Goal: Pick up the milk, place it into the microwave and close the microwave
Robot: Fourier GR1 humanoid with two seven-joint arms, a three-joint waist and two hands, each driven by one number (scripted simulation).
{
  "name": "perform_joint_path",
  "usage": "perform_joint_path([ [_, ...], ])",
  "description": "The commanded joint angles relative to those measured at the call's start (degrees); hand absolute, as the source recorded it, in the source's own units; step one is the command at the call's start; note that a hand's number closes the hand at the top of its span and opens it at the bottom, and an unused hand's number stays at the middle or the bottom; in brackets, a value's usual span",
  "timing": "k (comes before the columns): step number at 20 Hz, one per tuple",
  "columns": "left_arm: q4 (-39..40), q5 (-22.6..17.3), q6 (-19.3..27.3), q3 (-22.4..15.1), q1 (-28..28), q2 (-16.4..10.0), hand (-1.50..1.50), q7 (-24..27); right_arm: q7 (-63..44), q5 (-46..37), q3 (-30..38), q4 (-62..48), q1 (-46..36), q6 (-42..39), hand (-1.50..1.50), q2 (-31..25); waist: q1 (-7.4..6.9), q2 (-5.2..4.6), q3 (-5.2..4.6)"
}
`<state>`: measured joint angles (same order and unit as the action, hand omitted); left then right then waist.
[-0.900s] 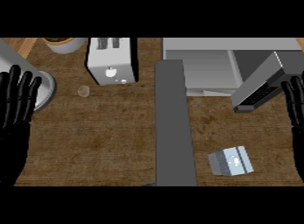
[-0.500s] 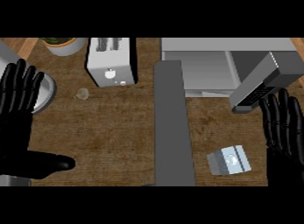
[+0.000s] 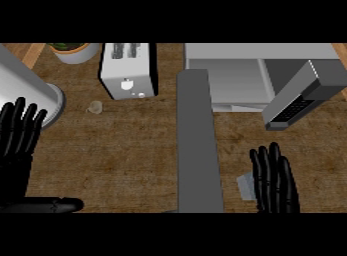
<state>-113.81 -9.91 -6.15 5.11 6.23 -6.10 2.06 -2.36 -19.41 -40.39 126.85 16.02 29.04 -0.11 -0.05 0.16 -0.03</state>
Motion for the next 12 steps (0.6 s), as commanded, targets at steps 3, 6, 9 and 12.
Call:
perform_joint_path([
  [3, -2.2, -2.1, -4.3, 1.6, 7.0, -0.1, -1.50, 4.1, 0.7, -6.4, -4.6, -2.2, 1.1, 7.8, -1.50, 0.1, -0.09, -0.06, 0.00],
  [6, -3.5, -2.2, -5.5, 1.3, 10.8, 0.6, -1.50, 5.6, -0.1, -8.1, -1.8, -4.6, 0.9, 10.1, -1.50, 0.1, -0.31, -0.09, -0.01],
  [9, -4.3, 0.1, -4.4, -0.1, 11.0, 1.7, -1.50, 5.1, 0.9, -9.3, -1.2, -7.9, -0.8, 14.6, -1.50, 0.1, -0.24, -0.14, 0.01],
  [12, -9.1, 1.0, -4.1, -1.8, 14.8, 2.8, -1.50, 3.6, 5.5, -8.6, -0.8, -6.1, 5.6, 16.3, -1.50, -1.5, -0.17, -0.02, 0.05],
])
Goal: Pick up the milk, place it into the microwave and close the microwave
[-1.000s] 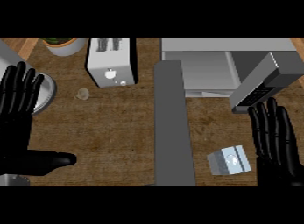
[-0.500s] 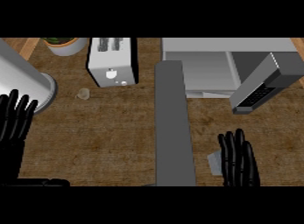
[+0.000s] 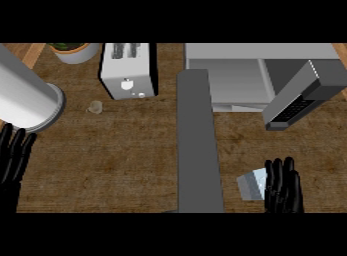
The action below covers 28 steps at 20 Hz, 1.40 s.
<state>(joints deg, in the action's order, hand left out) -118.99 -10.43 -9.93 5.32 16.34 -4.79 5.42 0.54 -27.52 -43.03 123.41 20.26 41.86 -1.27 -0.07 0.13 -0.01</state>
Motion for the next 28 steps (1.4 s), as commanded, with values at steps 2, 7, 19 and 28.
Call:
perform_joint_path([
  [2, -0.2, 0.4, -1.9, 0.3, 4.8, 0.8, -1.50, 3.2, -2.9, -3.2, 5.4, -3.1, -3.2, 2.4, -1.50, 1.2, -0.25, -0.10, -0.01],
  [7, -4.8, 2.0, -1.7, -2.0, 7.9, 2.6, -1.50, 2.0, 7.7, 1.7, 2.0, -8.2, 3.2, 8.5, -1.50, -1.8, 0.00, 0.00, 0.04],
  [19, -2.0, 0.7, -5.7, 0.6, 10.3, 2.7, -1.50, 6.7, 20.5, 21.2, 17.7, -14.5, 3.1, 4.5, -1.50, -7.0, 0.16, 0.00, 0.06],
  [28, -5.6, 2.8, -4.9, -1.5, 11.2, 3.8, -1.50, 3.6, 30.8, 32.1, 27.0, -26.6, 1.8, -4.1, -1.50, -7.9, 0.03, -0.07, 0.07],
])
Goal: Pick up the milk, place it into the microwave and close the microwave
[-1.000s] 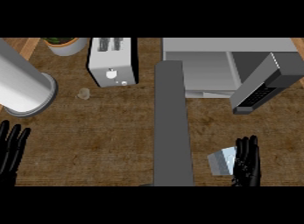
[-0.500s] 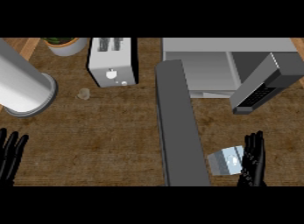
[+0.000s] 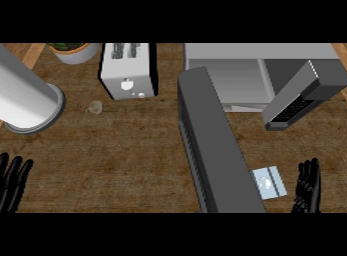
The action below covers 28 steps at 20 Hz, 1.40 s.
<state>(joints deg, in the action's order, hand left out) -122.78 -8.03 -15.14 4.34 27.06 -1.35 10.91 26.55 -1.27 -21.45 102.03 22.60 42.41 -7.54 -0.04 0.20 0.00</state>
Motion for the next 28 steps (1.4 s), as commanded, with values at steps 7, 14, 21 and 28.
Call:
perform_joint_path([
  [7, -0.1, 0.7, -0.3, -0.7, 0.9, 1.3, -1.50, 1.0, 5.3, 6.1, 7.2, -13.5, -4.5, -7.1, -1.50, 0.3, -0.22, -0.16, 0.02],
  [14, 1.3, -4.7, -4.4, 6.2, 0.6, -1.6, -1.50, 1.0, 11.1, 8.2, 10.5, -19.4, -2.9, -11.1, -1.50, 0.0, -0.14, -0.15, 0.00],
  [21, 0.7, -0.8, -2.4, 2.4, 2.3, 1.3, -1.50, 2.4, 15.3, 10.3, 14.4, -29.2, -7.4, -16.7, -1.50, 0.9, -0.20, -0.15, 0.01],
  [28, 2.7, 0.1, -2.3, 4.3, -1.4, 1.3, -1.50, 1.2, 18.6, 12.7, 16.9, -38.2, -12.1, -24.6, -1.50, 0.6, -0.12, -0.19, 0.01],
])
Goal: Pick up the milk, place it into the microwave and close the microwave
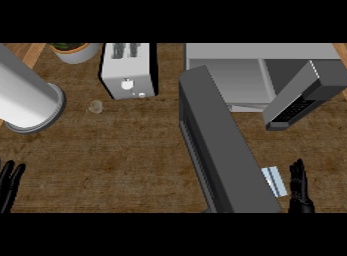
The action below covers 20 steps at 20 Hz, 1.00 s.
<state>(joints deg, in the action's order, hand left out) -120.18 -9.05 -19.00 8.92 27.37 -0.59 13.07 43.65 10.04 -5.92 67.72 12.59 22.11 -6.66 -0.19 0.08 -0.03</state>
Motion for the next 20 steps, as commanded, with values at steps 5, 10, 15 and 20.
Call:
perform_joint_path([
  [5, 0.8, -1.0, -1.6, 1.7, 0.6, -0.1, -1.50, 2.1, 5.4, 0.9, 2.6, -10.0, -4.0, -5.1, -1.50, 2.4, -0.04, -0.04, 0.03],
  [10, 0.7, -5.0, -1.0, 4.8, -2.8, -2.7, -1.50, -2.9, 14.4, 3.1, 8.9, -22.8, -10.0, -8.7, -1.50, 1.4, -0.08, -0.08, 0.06],
  [15, 1.2, -2.6, -1.5, 2.0, -1.4, -1.1, -1.50, -1.5, 12.2, 5.9, 9.4, -19.5, -12.0, -13.3, -1.50, 2.3, -0.03, -0.05, 0.04],
  [20, -1.2, -1.0, -0.3, 0.8, 0.0, 0.6, -1.50, -1.0, 15.2, 7.0, 8.2, -17.1, -9.4, -18.4, 1.50, 3.9, 0.08, 0.00, 0.03],
])
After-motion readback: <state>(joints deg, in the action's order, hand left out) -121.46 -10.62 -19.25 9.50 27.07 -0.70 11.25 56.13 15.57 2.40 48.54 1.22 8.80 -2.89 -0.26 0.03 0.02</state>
